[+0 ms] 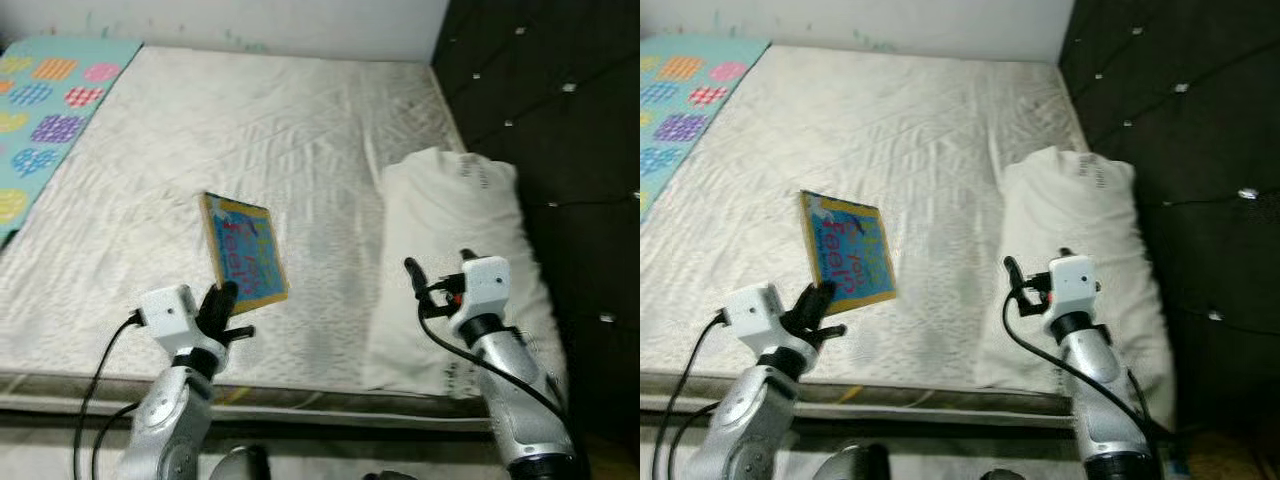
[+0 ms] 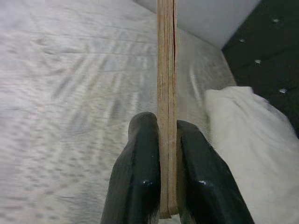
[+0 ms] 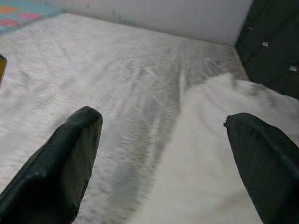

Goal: Clean up the room

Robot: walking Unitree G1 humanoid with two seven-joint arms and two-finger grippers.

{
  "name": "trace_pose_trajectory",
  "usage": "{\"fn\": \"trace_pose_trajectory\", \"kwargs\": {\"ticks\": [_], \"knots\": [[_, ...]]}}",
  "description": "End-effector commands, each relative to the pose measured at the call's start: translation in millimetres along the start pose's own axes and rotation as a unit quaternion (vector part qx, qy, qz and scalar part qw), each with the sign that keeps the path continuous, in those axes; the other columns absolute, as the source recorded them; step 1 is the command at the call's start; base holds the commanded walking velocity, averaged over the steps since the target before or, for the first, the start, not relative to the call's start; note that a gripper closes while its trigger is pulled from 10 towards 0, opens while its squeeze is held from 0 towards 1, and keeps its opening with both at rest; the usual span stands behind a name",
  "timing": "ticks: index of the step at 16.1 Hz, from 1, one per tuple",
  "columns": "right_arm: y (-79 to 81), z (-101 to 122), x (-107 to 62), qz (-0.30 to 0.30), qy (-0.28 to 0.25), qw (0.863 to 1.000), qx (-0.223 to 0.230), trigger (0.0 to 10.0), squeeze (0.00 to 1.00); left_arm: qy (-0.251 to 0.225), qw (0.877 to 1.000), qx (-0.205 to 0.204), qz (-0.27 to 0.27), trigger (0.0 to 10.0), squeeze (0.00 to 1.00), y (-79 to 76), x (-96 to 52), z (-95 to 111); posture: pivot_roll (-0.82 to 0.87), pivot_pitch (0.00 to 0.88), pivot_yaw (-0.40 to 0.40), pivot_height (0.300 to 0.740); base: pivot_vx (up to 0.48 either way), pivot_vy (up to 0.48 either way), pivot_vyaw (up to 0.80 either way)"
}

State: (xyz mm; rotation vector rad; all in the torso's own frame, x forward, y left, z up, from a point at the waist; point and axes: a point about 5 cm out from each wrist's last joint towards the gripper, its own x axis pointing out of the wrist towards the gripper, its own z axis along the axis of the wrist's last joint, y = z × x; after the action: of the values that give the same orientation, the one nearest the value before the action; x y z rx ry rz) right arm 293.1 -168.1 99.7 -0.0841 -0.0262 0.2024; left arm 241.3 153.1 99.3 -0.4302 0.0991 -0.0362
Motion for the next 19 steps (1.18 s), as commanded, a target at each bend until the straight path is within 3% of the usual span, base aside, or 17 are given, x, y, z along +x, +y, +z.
{"fn": "trace_pose_trajectory", "kwargs": {"ticks": [1, 19], "knots": [[-5.3, -2.0, -4.1, -0.007, 0.007, 1.0, -0.002, 10.0, 0.0, -0.022, 1.0, -0.003, -0.015, 10.0, 0.0, -8.6, -0.2, 7.6, -0.13, 0.167, -0.03, 0.74, 0.0, 0.48, 0.0], [-5.9, -0.7, -3.8, -0.01, 0.006, 1.0, -0.004, 10.0, 0.0, -0.038, 0.998, -0.006, -0.04, 10.0, 0.0, -14.2, 0.5, 11.7, -0.13, 0.165, -0.03, 0.74, 0.0, 0.021, 0.0]]}}
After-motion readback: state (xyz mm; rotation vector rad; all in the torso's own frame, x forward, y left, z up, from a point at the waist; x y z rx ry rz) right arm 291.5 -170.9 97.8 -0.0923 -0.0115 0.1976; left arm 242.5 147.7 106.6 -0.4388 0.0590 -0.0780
